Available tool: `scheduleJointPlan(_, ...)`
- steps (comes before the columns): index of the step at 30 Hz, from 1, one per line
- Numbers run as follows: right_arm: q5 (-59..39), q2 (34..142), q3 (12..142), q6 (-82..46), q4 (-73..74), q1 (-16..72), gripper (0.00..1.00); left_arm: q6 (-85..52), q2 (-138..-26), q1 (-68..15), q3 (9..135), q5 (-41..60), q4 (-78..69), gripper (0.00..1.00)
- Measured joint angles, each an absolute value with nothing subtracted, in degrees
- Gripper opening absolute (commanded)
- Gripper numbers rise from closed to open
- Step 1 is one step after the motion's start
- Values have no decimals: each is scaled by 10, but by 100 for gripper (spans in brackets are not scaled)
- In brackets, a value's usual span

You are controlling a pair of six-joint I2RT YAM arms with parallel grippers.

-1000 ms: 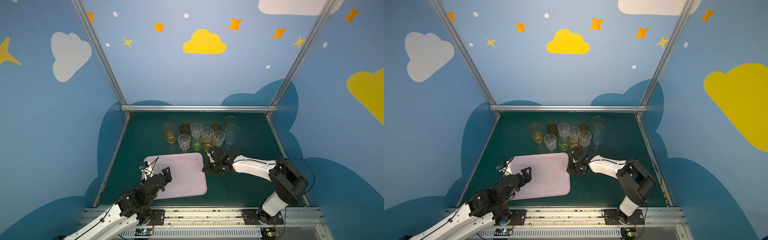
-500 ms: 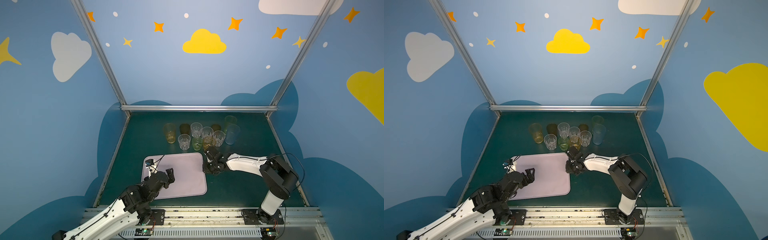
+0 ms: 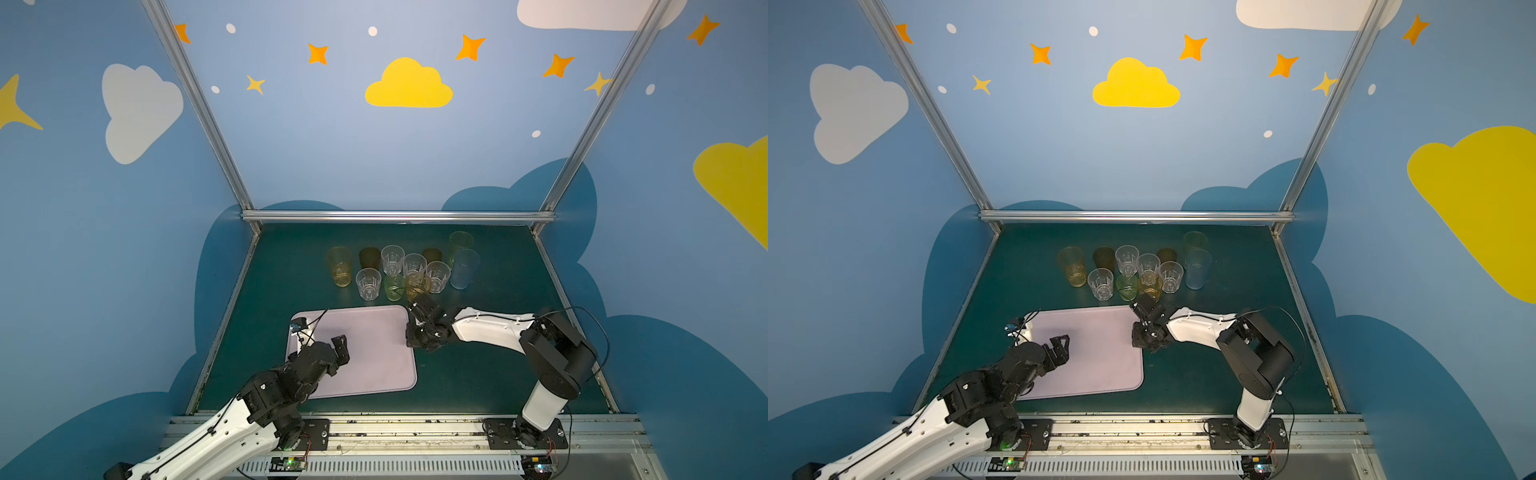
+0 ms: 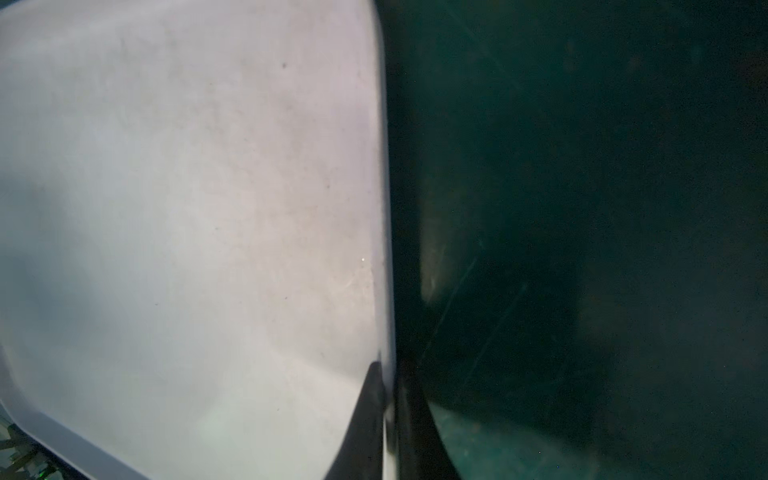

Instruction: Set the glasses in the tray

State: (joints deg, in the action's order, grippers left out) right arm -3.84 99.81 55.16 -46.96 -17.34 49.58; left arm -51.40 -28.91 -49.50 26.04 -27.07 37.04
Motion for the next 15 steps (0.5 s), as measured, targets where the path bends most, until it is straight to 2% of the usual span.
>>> scheduleJointPlan(15,-34,908,456,-470,-184,429,9,-513,-302,-488,260,-271,362,100)
